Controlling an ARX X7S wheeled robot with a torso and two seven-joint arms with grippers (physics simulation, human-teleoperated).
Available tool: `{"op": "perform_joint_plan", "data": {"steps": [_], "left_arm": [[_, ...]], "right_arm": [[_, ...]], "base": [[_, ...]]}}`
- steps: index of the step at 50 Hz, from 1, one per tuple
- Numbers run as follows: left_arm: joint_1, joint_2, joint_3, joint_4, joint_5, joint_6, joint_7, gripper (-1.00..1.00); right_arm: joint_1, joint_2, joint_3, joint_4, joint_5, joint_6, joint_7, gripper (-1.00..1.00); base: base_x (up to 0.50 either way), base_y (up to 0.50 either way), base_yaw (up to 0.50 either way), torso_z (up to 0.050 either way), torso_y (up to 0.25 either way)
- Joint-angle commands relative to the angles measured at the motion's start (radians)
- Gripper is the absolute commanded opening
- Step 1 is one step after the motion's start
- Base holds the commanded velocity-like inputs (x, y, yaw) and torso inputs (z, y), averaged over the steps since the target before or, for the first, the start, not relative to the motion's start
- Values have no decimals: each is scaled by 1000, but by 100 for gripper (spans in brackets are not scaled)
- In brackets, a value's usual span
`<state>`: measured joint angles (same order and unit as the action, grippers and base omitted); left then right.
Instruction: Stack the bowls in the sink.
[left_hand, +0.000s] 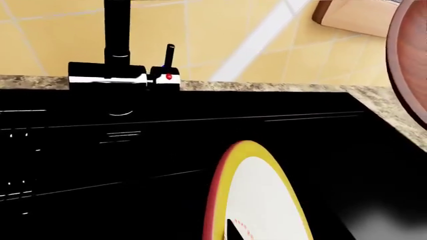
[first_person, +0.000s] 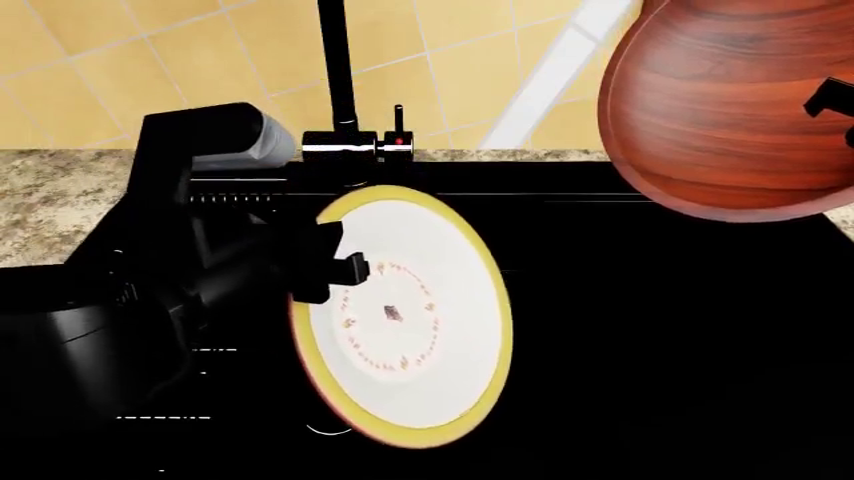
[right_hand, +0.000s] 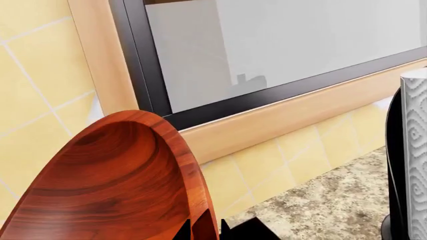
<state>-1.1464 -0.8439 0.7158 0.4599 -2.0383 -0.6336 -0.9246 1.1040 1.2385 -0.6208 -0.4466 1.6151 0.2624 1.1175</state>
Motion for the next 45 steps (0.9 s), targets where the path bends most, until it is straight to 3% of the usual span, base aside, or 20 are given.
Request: {"op": "perform_joint_plan", "data": {"steps": [1, 45], "left_arm": [[11, 33, 15, -15, 28, 1, 14, -100], [20, 65, 82, -52, 71, -33, -24, -100]], "right_arm": [[11, 0, 17, 2, -15, 2, -5, -100], [-5, 5, 29, -1, -14, -1, -10, -100]], "base": [[35, 0, 0, 0, 0], [22, 0, 3, 0, 1]]}}
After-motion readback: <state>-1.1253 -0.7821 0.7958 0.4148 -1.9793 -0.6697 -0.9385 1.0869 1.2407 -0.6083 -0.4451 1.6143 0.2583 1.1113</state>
